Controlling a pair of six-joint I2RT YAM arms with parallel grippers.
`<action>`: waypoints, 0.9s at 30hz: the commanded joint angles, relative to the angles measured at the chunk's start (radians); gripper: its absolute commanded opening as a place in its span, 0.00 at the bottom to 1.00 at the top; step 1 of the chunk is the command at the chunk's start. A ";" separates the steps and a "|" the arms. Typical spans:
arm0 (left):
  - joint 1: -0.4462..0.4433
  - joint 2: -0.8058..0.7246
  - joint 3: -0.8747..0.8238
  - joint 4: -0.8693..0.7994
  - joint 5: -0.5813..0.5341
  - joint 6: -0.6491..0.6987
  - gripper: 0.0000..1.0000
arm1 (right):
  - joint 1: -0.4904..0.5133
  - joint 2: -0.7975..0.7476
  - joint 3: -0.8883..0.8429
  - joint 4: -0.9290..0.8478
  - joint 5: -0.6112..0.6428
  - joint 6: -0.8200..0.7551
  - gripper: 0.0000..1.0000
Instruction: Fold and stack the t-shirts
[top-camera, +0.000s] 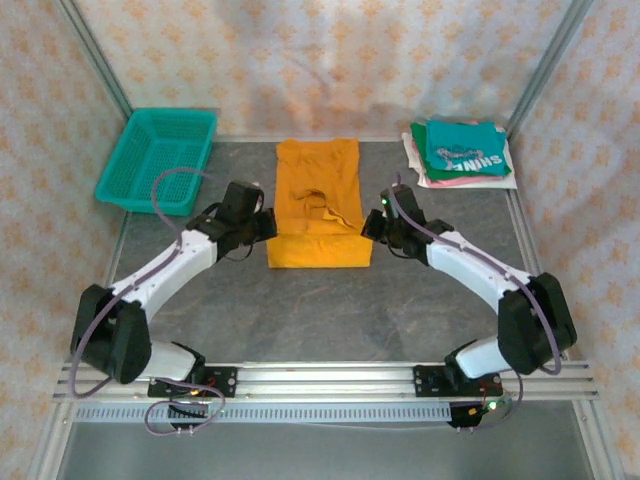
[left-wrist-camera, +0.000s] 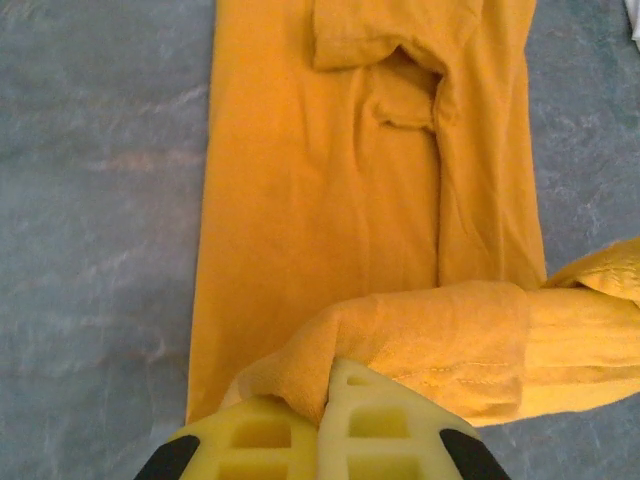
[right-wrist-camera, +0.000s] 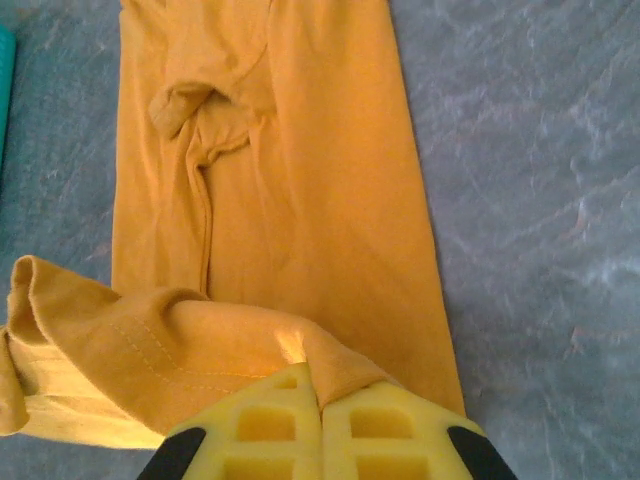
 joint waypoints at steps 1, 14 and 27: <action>0.029 0.069 0.090 -0.005 0.010 0.091 0.00 | -0.028 0.061 0.083 0.050 0.001 -0.077 0.00; 0.096 0.298 0.284 -0.025 0.028 0.153 0.00 | -0.089 0.280 0.253 0.081 -0.070 -0.115 0.00; 0.153 0.562 0.527 -0.029 0.039 0.200 0.07 | -0.122 0.508 0.508 0.045 -0.071 -0.141 0.10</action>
